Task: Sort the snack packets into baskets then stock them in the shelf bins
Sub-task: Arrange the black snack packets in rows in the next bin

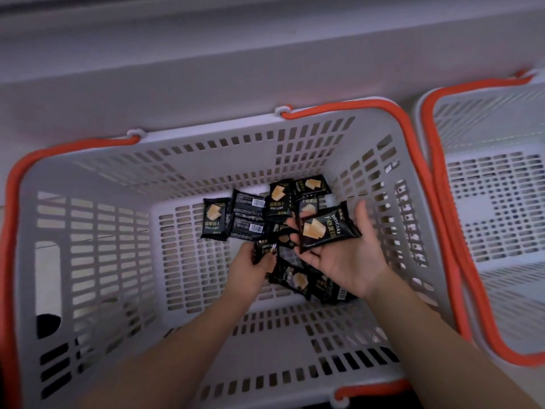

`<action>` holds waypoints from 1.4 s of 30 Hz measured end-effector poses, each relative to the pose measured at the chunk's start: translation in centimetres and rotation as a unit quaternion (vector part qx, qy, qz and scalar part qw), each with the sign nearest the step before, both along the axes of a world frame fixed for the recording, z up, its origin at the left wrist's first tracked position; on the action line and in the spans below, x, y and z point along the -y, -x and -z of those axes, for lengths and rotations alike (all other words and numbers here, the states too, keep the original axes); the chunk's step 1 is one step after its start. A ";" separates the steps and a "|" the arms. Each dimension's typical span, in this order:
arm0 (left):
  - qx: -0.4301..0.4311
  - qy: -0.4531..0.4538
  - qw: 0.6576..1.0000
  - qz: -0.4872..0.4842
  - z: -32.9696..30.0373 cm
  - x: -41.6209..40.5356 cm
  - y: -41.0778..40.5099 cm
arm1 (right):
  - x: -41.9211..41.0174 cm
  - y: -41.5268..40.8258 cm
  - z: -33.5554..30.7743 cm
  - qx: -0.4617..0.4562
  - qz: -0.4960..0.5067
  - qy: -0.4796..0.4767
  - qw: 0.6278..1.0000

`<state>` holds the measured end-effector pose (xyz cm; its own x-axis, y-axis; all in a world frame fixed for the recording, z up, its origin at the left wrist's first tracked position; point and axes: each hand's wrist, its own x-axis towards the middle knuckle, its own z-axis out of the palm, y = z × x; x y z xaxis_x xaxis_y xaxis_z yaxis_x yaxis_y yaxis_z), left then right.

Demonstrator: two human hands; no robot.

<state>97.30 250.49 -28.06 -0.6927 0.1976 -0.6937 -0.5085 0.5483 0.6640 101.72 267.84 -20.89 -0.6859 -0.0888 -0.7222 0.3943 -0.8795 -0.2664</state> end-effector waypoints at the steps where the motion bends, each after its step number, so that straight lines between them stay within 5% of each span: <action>1: 0.004 -0.025 1.000 -0.017 -0.5 0.2 0.4 | 0.1 0.1 -0.1 -0.009 0.002 0.009 1.000; 5: 0.020 -0.079 0.994 -0.067 -2.0 0.5 1.9 | 0.3 0.5 0.0 0.012 0.005 0.003 1.000; 8: 0.049 -0.104 0.989 -0.089 -2.8 0.3 2.4 | 1.3 0.9 0.8 0.067 -0.061 -0.135 0.987; 14: 0.023 -0.046 0.998 -0.032 -2.9 1.6 3.3 | 2.2 1.1 1.2 0.037 -0.335 -0.316 0.887; 17: -0.024 -0.004 0.993 0.112 -3.0 2.6 3.6 | 2.7 1.1 1.4 0.001 -0.455 -0.366 0.812; 21: 0.034 -0.069 0.971 0.225 -3.0 2.3 2.9 | 4.0 1.6 2.1 0.018 -0.407 -0.487 0.773; 27: 0.042 -0.053 0.982 0.175 -2.0 3.0 2.6 | 4.6 2.2 4.1 0.055 -0.365 -0.464 0.805; 29: 0.024 0.006 0.984 0.176 -1.5 4.0 2.6 | 4.6 2.2 4.7 0.047 -0.430 -0.511 0.742; 32: 0.028 0.084 0.978 0.186 -0.7 5.7 2.6 | 4.7 2.1 5.7 -0.015 -0.596 -0.596 0.538; 35: 0.057 0.100 0.981 0.154 -0.2 7.7 2.5 | 6.0 2.2 6.3 -0.023 -0.682 -0.616 0.395; 38: 0.065 0.110 0.980 0.150 -0.1 9.2 2.6 | 7.5 2.1 6.9 -0.018 -0.689 -0.647 0.326; 42: 0.055 0.121 0.979 0.156 -0.1 9.8 2.7 | 7.7 1.0 7.2 -0.006 -0.718 -0.619 0.319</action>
